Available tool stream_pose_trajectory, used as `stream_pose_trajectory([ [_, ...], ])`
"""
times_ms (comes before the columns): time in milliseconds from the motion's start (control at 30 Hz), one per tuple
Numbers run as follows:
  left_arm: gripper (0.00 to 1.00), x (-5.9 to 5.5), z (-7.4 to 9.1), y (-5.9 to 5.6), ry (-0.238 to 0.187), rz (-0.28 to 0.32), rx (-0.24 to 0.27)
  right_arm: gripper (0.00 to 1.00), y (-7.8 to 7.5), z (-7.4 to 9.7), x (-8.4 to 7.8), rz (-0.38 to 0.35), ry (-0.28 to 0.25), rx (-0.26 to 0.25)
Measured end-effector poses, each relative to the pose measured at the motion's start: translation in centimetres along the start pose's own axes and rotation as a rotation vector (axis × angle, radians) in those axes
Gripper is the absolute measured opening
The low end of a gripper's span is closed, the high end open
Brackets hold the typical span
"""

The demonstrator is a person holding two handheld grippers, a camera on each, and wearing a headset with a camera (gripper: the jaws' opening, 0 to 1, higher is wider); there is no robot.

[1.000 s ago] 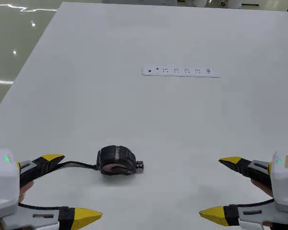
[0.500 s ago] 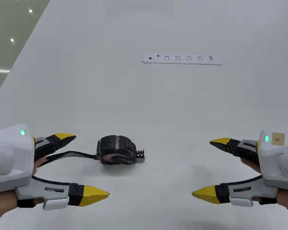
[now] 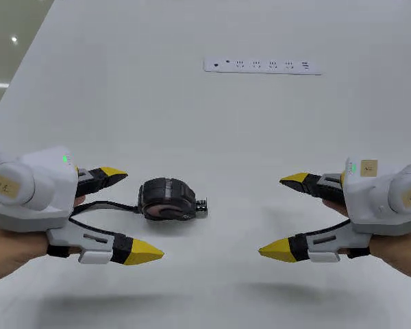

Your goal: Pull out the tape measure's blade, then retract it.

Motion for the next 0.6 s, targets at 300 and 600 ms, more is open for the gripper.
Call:
stream_pose_trajectory([
  [300, 0.80, 0.0, -1.2, 0.9, 0.056, -0.058, -0.025, 0.78, -0.5, -1.8, -0.1, 0.029, 0.014, 0.050],
  [600, 0.66, 0.0, -2.3, 1.6, 0.111, -0.113, -0.035, 0.77, -1.0, -2.9, 0.2, 0.046, 0.014, 0.078],
])
Point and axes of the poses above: the centre of the closed fingertips' face, and the gripper's own axes: z roughly backward along the fingers, y roughly to its left, x roughly out of its top, the point moved 2 cm from there along z, roughly backward along the fingers, and after that the axes turned 13 degrees about z, right-handed, at the moved point
